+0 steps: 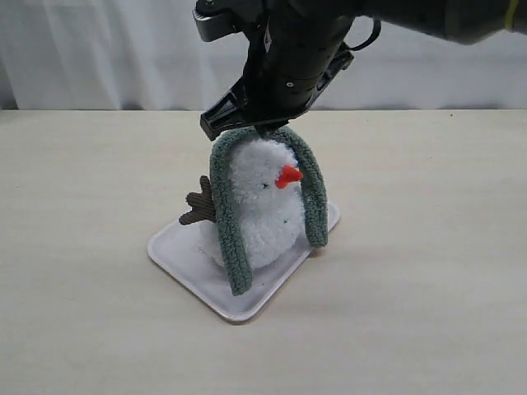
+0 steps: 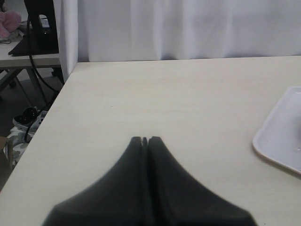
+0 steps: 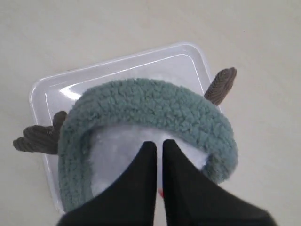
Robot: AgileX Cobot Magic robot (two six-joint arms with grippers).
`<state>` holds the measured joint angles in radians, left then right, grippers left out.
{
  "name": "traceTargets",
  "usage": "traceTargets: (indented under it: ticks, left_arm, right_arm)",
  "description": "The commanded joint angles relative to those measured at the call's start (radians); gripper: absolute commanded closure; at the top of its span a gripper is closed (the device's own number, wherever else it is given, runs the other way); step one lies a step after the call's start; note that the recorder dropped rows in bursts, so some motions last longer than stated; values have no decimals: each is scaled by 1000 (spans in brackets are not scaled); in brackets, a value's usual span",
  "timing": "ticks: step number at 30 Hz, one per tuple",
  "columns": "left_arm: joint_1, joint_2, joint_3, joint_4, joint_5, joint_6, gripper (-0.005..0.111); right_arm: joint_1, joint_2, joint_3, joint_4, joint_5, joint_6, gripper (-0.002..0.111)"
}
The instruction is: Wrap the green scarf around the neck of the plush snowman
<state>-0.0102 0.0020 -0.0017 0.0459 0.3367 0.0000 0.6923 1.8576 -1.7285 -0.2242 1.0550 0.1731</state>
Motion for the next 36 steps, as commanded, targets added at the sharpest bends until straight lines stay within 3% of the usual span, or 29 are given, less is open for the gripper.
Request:
traceTargets:
  ticks: [1, 13, 20, 27, 33, 36]
  left_arm:
    - [-1, -2, 2, -2, -15, 0, 107]
    - [-1, -2, 2, -2, -15, 0, 107]
    - [-1, -2, 2, -2, -15, 0, 107]
    - [-1, -2, 2, -2, -15, 0, 107]
    - [-1, -2, 2, -2, -13, 0, 107]
    - [-1, -2, 2, -2, -13, 0, 107]
  right_arm:
    - [-4, 50, -3, -39, -127, 20, 104]
    - [-6, 150, -3, -137, -171, 62, 104]
    - [6, 176, -3, -117, -146, -83, 104]
    - [14, 125, -18, -113, -160, -91, 104]
    - [8, 127, -124, -28, -111, -29, 82]
    - [-15, 175, -255, 30, 57, 1, 75]
